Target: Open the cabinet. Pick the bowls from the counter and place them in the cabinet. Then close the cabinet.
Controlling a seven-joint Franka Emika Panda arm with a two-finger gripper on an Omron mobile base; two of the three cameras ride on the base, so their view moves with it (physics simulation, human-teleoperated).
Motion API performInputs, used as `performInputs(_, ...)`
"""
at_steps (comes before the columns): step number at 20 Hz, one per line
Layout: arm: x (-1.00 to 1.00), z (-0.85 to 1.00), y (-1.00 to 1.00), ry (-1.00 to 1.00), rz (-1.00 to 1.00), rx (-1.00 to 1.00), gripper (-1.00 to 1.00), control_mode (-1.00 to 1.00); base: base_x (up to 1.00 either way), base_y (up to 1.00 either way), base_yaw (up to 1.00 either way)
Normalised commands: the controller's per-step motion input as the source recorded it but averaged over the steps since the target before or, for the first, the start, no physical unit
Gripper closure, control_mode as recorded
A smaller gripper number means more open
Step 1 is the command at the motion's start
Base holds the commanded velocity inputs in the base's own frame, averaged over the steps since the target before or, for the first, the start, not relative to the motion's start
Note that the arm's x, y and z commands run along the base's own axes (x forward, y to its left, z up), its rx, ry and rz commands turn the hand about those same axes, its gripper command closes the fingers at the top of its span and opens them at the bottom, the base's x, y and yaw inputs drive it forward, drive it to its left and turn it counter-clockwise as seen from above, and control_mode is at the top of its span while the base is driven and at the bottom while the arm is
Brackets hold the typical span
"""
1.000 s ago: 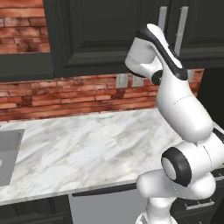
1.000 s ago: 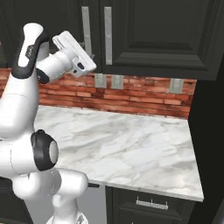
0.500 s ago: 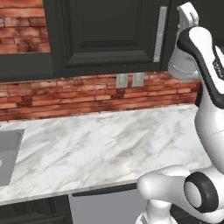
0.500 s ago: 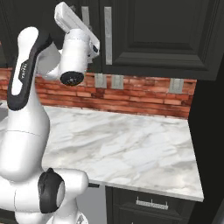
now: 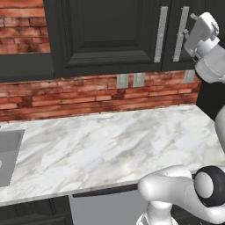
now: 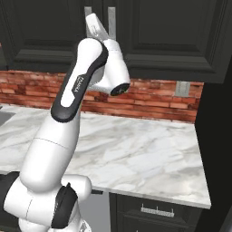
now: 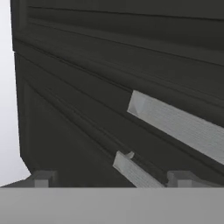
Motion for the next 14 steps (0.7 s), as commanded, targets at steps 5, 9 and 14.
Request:
performInputs(5, -0.32, -0.13, -0.02, -0.04, 0.00, 0.00, -1.00, -1.00, 0.00, 0.00, 0.00)
performInputs(9, 0.11, -0.03, 0.02, 0.00, 0.00, 0.00, -1.00, -1.00, 0.00, 0.00, 0.00)
performInputs(14, 0.06, 0.00, 0.00, 0.00, 0.00, 0.00, -1.00, -1.00, 0.00, 0.00, 0.00)
